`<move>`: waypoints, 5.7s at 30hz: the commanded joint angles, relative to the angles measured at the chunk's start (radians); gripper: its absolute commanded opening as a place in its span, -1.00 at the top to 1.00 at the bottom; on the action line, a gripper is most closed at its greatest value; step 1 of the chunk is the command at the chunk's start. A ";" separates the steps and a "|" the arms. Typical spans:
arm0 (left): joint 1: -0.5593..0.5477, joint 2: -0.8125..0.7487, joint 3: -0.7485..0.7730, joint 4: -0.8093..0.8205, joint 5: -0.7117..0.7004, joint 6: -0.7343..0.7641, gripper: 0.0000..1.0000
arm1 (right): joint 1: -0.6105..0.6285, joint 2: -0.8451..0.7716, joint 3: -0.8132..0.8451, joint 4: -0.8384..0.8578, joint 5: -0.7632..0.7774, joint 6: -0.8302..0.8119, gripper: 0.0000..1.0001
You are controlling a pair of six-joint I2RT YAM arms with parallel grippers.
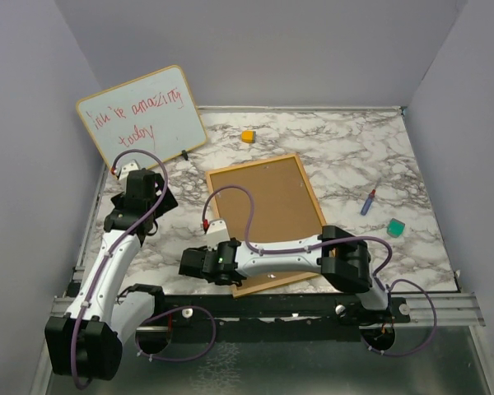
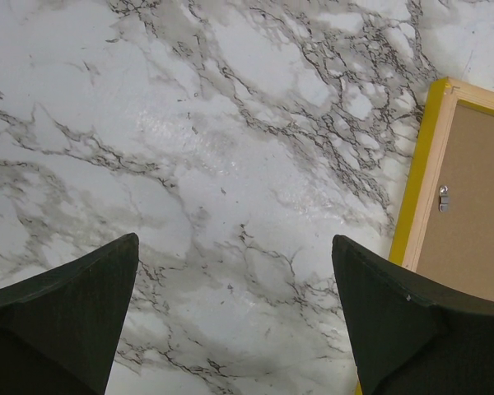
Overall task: Take the photo out of the frame
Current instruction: Turn over the photo frame at the center of the board.
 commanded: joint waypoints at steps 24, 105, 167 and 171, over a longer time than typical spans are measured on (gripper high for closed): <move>0.020 -0.028 -0.013 0.000 0.004 -0.018 -0.98 | 0.008 0.114 0.052 -0.059 0.103 0.015 0.65; -0.107 0.506 -0.631 1.585 0.832 -0.666 0.82 | -0.007 -0.397 -0.553 0.680 -0.204 0.053 0.99; -0.296 0.001 -0.392 0.770 0.518 -0.485 0.93 | 0.029 -0.331 -0.239 0.127 0.023 0.005 0.99; -0.295 0.004 -0.400 0.784 0.515 -0.470 0.24 | 0.028 -0.405 -0.333 0.266 -0.037 0.005 0.99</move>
